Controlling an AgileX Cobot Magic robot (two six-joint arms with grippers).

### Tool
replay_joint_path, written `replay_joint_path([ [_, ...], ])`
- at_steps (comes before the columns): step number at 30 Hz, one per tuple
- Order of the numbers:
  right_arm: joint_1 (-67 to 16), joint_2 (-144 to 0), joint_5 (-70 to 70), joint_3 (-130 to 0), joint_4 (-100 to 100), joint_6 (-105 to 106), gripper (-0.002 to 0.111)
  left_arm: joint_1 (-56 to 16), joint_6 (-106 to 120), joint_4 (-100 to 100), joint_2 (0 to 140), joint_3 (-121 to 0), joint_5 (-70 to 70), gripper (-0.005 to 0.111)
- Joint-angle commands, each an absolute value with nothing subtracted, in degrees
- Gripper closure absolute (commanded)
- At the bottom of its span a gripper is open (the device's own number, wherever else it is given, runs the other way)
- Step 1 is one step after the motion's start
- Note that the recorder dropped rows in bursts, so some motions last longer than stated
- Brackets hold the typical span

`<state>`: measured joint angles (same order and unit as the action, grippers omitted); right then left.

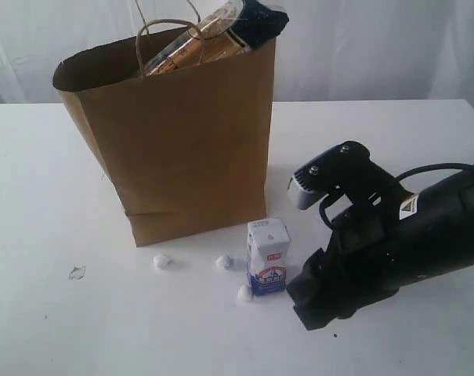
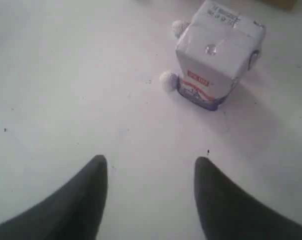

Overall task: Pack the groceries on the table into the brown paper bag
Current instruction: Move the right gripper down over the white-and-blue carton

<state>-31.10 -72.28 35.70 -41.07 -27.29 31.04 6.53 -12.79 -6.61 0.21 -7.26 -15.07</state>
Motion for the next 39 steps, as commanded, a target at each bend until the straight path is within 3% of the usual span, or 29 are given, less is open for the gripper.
replay_joint_path([
  [1,-31.39,-72.22,35.94,-41.62,-30.47,29.87,0.047,5.99,-13.51,-6.25,0.0,-7.17,-13.49,0.107],
  [15,-31.39,-82.88,30.89,-55.96,-27.05,25.03,0.047,5.99,-13.23,-6.25,0.0,-7.17,-17.31,0.107],
  [18,-31.39,-85.52,30.9,-56.78,-26.87,23.39,0.047,5.77,-13.23,-5.75,0.0,-7.06,-25.56,0.107],
  [39,-31.39,-93.4,28.62,-58.23,-13.4,12.44,0.047,3.82,-14.16,-5.62,0.0,-5.77,-24.64,0.107],
])
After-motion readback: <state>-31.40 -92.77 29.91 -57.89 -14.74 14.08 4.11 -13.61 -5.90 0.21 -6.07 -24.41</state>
